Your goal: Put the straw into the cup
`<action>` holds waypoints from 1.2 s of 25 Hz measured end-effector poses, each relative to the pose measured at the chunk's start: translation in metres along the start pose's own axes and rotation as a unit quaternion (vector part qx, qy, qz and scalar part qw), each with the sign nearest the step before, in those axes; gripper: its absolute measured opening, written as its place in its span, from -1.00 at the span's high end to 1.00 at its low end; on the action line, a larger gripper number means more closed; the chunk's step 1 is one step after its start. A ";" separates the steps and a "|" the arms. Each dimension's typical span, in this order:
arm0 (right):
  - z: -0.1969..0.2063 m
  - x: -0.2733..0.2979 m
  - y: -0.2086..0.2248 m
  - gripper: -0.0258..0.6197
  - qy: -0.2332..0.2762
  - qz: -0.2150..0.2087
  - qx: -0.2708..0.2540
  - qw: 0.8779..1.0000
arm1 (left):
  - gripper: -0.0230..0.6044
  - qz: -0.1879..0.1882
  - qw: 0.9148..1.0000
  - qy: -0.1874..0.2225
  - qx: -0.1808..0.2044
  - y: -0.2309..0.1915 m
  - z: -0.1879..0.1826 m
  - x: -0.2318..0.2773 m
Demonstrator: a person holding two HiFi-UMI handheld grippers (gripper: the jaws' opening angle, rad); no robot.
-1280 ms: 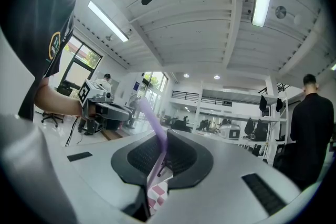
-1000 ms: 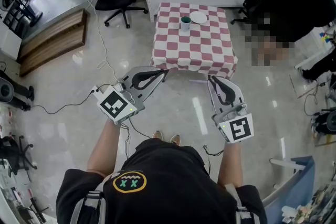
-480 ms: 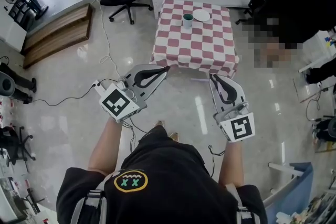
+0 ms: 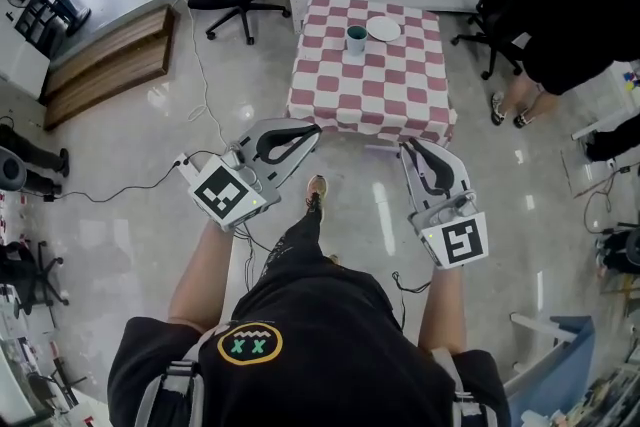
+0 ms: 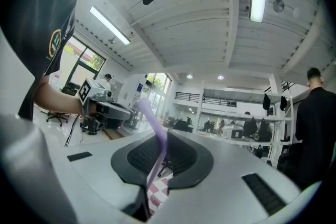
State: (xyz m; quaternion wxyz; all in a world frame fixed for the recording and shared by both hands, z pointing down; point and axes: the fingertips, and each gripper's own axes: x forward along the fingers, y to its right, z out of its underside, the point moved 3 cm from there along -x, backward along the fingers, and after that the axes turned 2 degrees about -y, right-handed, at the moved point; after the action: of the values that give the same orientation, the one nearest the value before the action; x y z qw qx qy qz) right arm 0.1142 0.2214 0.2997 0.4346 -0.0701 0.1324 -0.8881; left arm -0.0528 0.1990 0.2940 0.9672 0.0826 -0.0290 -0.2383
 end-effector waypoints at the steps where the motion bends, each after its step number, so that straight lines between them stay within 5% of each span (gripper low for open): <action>1: 0.002 0.005 0.004 0.74 0.000 0.000 -0.001 1.000 | 0.87 0.000 1.000 0.002 0.000 -0.005 0.001 0.004; 30: 0.056 0.197 0.138 0.74 -0.030 0.024 0.003 0.999 | 0.87 0.024 0.999 0.001 -0.032 -0.206 0.063 0.117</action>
State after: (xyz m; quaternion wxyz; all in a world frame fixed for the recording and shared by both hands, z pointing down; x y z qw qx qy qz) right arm 0.1113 -0.0249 0.3145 0.4597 -0.0918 0.1183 -0.8754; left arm -0.0494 -0.0449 0.3226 0.9748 0.0514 -0.0222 -0.2160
